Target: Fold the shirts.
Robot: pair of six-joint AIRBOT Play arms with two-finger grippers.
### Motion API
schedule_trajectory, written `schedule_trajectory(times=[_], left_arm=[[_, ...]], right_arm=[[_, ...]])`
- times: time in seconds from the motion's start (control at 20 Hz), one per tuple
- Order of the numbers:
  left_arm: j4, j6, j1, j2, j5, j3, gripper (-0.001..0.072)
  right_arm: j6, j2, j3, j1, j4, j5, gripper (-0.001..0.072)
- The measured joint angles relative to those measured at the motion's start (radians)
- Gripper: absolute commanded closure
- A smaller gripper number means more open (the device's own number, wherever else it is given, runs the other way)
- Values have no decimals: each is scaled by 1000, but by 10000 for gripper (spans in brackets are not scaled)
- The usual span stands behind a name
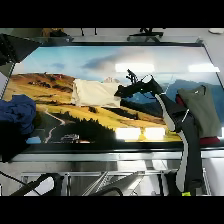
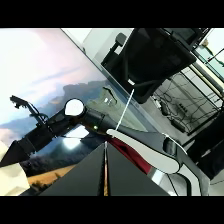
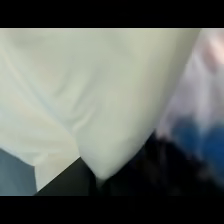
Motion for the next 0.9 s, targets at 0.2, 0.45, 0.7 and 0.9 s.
schedule_trajectory(times=[0.2, 0.45, 0.7, 0.9], left_arm=[[0, 0, 0, 0, 0, 0, 687], [0, -3, 0, 0, 0, 0, 687], [0, -12, 0, 0, 0, 0, 686], [0, -18, 0, 0, 0, 0, 686]], right_arm=[[-93, 126, 19, -38, 145, -15, 690], [-116, 326, 66, -199, 199, -94, 690], [-54, 408, 75, -448, 213, -166, 689], [-4, 415, 77, -637, 206, -183, 689]])
